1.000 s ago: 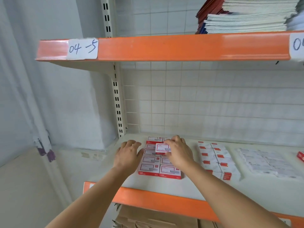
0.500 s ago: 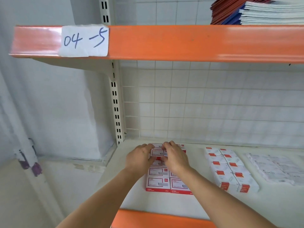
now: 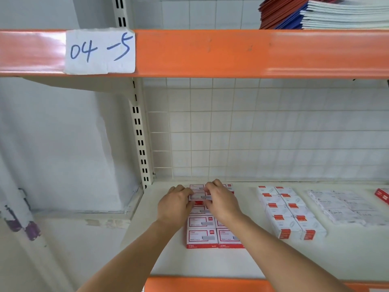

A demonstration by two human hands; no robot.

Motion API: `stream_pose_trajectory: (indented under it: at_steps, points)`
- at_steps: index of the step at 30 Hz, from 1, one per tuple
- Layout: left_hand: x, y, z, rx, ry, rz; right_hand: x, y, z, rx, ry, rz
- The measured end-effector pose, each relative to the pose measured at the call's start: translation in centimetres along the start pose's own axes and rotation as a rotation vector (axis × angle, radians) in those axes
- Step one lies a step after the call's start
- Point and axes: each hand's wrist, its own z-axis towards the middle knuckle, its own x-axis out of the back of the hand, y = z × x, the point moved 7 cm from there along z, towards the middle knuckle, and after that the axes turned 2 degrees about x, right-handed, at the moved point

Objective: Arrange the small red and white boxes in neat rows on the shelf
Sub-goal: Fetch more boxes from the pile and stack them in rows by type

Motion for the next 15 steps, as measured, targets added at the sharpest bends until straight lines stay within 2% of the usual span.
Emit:
stream_pose_trajectory:
  at_steps: [7, 15]
  points:
    - [-0.4, 3.5, 0.1, -0.141, 0.018, -0.011, 2.5, 2.1, -2.2, -0.054, 0.064, -0.14]
    - [-3.1, 13.0, -0.5, -0.369, -0.118, -0.066, 9.0, 11.0, -9.6, -0.354, 0.121, -0.264]
